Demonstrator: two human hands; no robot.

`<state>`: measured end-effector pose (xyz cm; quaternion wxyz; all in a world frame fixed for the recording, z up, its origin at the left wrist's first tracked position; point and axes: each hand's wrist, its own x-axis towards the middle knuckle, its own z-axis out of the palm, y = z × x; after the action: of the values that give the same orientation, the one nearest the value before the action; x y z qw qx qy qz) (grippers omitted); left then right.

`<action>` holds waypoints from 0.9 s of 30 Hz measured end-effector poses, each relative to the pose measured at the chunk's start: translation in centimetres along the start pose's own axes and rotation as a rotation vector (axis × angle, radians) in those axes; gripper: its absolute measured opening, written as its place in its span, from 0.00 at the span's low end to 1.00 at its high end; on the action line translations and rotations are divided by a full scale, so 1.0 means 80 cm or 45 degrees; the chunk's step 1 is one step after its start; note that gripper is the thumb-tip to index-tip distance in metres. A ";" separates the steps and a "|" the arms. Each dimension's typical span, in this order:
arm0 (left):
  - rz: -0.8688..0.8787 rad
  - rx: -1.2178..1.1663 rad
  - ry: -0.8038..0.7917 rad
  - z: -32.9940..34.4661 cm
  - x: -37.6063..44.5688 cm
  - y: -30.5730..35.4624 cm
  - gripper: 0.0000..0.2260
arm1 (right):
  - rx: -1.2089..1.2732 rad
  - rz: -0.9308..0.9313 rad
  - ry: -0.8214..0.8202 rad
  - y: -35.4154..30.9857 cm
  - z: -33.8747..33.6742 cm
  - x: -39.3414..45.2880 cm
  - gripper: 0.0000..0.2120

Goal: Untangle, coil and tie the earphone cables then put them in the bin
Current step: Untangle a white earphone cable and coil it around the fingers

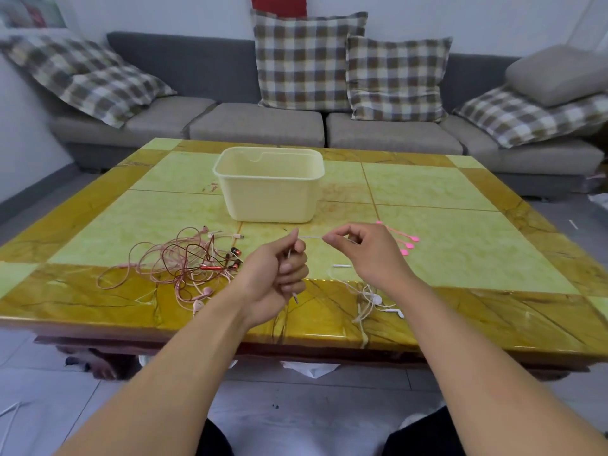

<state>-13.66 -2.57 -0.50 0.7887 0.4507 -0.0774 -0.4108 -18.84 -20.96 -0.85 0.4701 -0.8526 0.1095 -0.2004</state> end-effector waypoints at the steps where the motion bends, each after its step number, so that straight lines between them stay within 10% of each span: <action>1: 0.023 -0.025 0.023 -0.001 0.003 0.000 0.15 | 0.011 0.012 -0.006 0.005 0.005 0.000 0.04; 14: 0.327 -0.222 0.136 -0.019 0.063 0.012 0.18 | -0.454 0.036 -0.626 0.010 0.028 -0.028 0.12; 21: 0.325 1.063 0.062 -0.040 0.074 -0.008 0.21 | -0.343 -0.039 -0.526 0.002 0.002 -0.027 0.10; 27: 0.168 1.548 -0.048 -0.032 0.060 -0.012 0.15 | -0.194 0.010 -0.599 -0.003 -0.017 -0.023 0.09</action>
<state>-9.85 -4.58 -3.94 0.4125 0.8070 -0.3396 -0.2514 -21.12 -21.20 -0.44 0.4179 -0.9083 0.0151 0.0143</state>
